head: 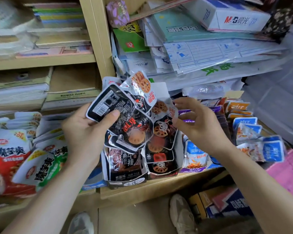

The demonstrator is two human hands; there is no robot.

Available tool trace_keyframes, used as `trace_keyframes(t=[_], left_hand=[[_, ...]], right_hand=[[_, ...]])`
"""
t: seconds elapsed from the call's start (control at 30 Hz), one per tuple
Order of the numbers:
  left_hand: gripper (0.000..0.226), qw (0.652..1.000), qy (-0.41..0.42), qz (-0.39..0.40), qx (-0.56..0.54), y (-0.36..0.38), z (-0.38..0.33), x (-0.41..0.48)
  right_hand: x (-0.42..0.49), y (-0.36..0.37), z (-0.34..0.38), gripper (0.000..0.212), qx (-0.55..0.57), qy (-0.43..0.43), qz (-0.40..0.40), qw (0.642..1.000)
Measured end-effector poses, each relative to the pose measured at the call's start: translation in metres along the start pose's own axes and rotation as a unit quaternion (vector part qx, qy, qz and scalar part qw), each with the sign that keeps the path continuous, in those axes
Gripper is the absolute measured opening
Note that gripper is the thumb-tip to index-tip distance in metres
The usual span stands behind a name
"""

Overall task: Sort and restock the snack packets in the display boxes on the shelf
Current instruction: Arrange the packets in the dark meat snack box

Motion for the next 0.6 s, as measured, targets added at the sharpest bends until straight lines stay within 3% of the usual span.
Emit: trace_keyframes(t=[0.07,0.27,0.4,0.47,0.53,0.6], left_hand=[[0.029,1.0,0.014,0.006,0.025,0.002,0.001,0.003],[0.027,0.993,0.057,0.016,0.099,0.014,-0.005,0.006],[0.026,0.991,0.064,0.01,0.12,0.015,-0.005,0.004],[0.027,0.989,0.071,0.01,0.127,0.015,-0.006,0.004],[0.029,0.99,0.07,0.006,0.123,0.014,-0.005,0.004],[0.029,0.991,0.065,0.006,0.118,0.014,-0.004,0.004]], right_hand=[[-0.002,0.0,0.001,0.041,-0.015,-0.016,0.019,1.0],[-0.02,0.038,-0.006,0.068,-0.284,-0.074,0.14,0.946],[-0.046,0.05,0.0,0.036,-0.325,-0.148,0.167,0.919],[-0.061,0.058,-0.007,0.036,-0.359,-0.115,0.228,0.898],[-0.075,0.068,-0.021,0.05,-0.431,-0.082,0.287,0.851],[-0.081,0.073,-0.025,0.054,-0.463,-0.073,0.304,0.829]])
Point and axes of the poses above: each hand's wrist, its own x-axis towards the middle knuckle, its own y-axis out of the palm, z = x × y, the point moved 9 cm from there along x, towards the middle knuckle, and after that the axes turned 11 degrees about y, right-handed, at the moved point
